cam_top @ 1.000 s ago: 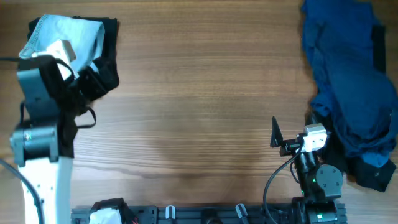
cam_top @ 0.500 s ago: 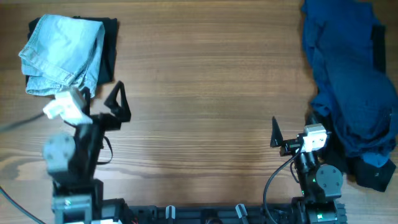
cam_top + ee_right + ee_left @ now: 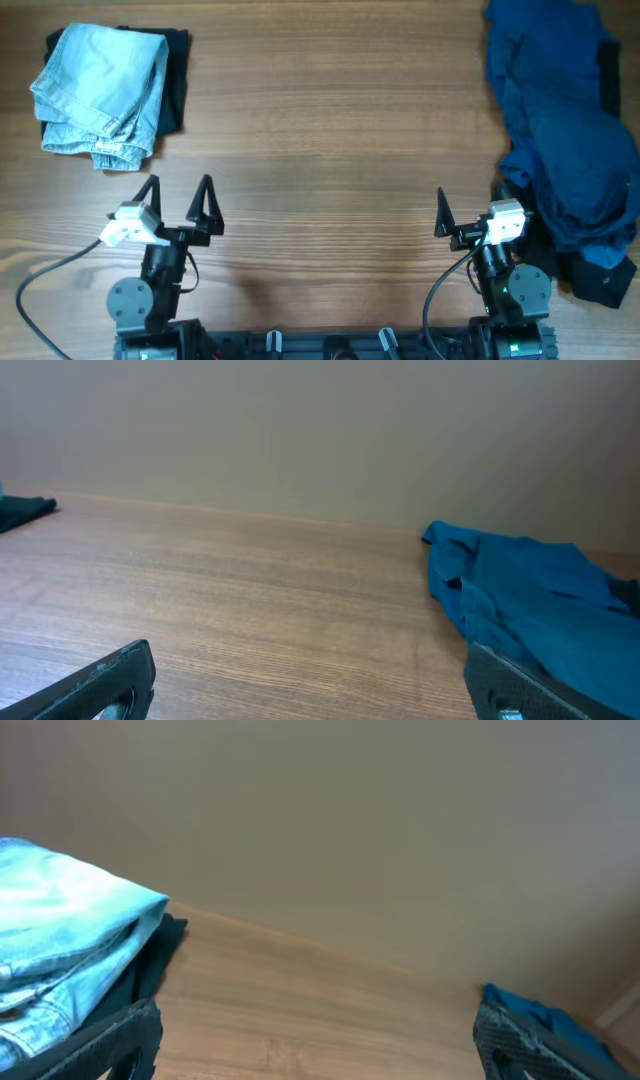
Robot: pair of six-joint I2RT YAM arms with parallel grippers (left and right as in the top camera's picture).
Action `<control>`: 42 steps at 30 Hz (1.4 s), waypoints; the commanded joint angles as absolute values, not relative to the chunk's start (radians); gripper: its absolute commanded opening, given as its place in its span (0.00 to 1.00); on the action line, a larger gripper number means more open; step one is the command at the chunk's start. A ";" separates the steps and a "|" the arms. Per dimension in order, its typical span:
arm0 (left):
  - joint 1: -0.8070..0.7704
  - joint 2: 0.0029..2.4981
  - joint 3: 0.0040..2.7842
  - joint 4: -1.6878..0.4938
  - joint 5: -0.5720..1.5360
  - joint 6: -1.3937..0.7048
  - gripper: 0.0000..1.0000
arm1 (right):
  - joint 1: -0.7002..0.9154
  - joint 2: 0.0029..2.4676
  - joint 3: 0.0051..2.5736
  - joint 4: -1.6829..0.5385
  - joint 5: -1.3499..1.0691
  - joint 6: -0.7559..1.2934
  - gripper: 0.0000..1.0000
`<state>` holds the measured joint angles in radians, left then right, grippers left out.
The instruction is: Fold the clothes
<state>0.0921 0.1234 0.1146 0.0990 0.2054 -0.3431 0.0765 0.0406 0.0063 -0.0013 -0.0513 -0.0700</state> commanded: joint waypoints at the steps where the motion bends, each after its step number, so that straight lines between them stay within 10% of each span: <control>1: 0.087 0.067 0.055 0.106 0.187 -0.345 1.00 | 0.071 0.031 0.006 0.002 -0.050 -0.079 1.00; 42: 0.081 0.003 0.006 -0.064 0.152 -0.293 1.00 | 0.071 0.031 0.006 0.002 -0.050 -0.078 1.00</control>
